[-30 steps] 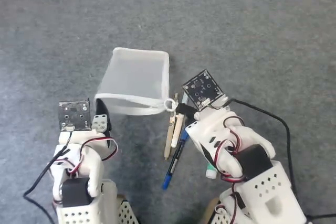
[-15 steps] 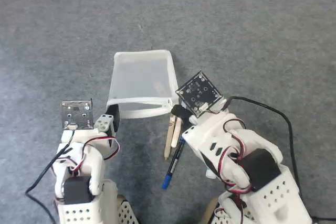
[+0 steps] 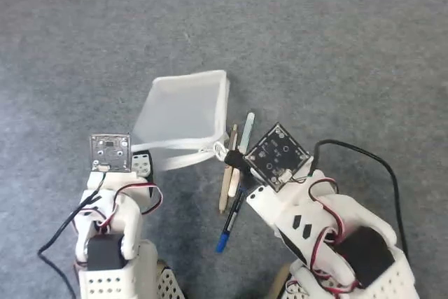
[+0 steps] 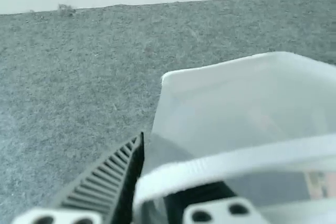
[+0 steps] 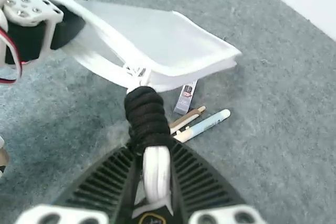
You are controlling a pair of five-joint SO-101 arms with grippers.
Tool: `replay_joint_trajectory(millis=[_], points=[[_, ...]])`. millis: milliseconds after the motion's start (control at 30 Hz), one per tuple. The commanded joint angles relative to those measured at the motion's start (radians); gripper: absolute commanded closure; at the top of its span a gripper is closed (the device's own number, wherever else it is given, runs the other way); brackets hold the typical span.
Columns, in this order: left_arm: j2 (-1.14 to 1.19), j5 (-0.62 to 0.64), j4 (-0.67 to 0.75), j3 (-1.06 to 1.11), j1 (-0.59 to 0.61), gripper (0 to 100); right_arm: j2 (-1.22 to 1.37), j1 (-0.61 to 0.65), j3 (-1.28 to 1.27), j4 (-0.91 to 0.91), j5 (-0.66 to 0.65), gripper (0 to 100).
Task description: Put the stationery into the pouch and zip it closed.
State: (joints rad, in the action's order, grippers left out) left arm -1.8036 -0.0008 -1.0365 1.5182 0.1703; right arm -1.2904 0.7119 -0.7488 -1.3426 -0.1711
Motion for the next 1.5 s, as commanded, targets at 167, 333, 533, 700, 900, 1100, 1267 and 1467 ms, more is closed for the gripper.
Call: replay_joint_trajectory(millis=[167, 333, 533, 700, 900, 1100, 1267, 1467], points=[[-0.017, -0.008, -0.026, -0.091, 0.006, 99, -0.028, -0.001, -0.009, 0.044, 0.003, 81.9], [-0.017, -0.008, -0.028, -0.091, 0.006, 99, -0.028, -0.122, -0.063, 0.079, 0.054, 78.1], [-0.017, -0.008, -0.026, -0.091, 0.006, 99, -0.027, -0.157, -0.084, 0.071, 0.055, 78.0], [-0.017, -0.006, -0.028, -0.104, 0.046, 99, -0.027, -0.226, -0.083, 0.070, 0.055, 78.1], [-0.018, 0.034, -0.028, -0.124, 0.109, 99, 0.094, -0.297, -0.075, 0.071, 0.057, 78.2], [-0.018, 0.034, -0.028, -0.127, 0.117, 99, 0.341, -0.317, -0.005, 0.067, 0.137, 78.3], [-0.018, 0.034, -0.028, -0.127, 0.149, 99, 0.501, -0.367, 0.043, 0.068, 0.245, 78.3], [-0.018, 0.034, -0.028, -0.127, 0.147, 99, 0.634, -0.366, 0.040, 0.016, 0.296, 78.1]])
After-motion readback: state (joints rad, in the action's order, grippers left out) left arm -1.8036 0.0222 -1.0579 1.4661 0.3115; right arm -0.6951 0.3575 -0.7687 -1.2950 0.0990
